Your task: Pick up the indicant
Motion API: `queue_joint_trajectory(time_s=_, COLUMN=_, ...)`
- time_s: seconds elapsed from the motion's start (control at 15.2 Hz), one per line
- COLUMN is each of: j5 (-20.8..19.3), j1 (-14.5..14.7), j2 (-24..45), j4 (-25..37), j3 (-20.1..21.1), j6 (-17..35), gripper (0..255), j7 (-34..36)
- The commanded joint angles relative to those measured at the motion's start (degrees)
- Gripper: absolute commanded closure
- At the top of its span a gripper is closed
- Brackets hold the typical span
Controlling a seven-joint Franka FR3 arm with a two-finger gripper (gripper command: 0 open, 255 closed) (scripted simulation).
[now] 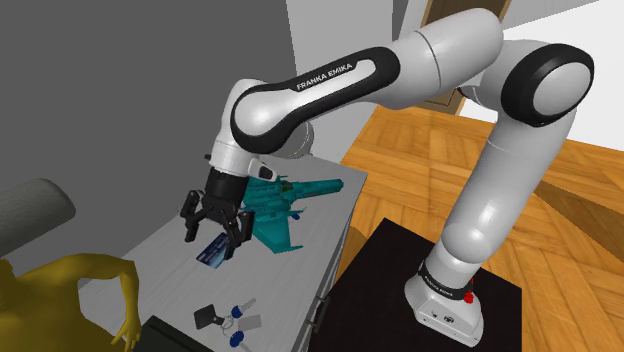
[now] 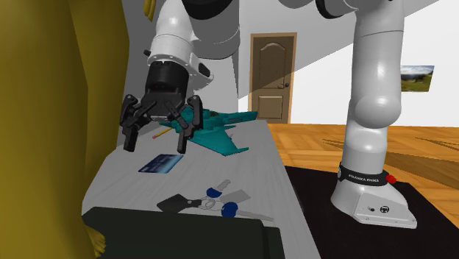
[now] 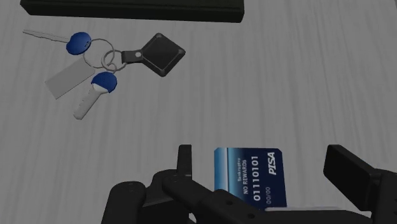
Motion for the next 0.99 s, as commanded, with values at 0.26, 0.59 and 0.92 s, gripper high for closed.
queue_joint_trajectory(time_s=0.26, j5=-0.3, j1=0.4, j2=1.8, j4=-1.2, j3=0.1, j6=2.7, gripper=255, j7=-0.8)
queue_joint_trajectory(time_s=0.59, j5=-0.3, j1=0.4, j2=1.8, j4=-1.2, j3=0.1, j6=2.6, gripper=255, j7=-0.8)
queue_joint_trajectory(time_s=0.92, j5=-0.4, j1=0.3, j2=1.5, j4=-0.8, j3=0.0, j6=2.0, gripper=255, j7=-0.5)
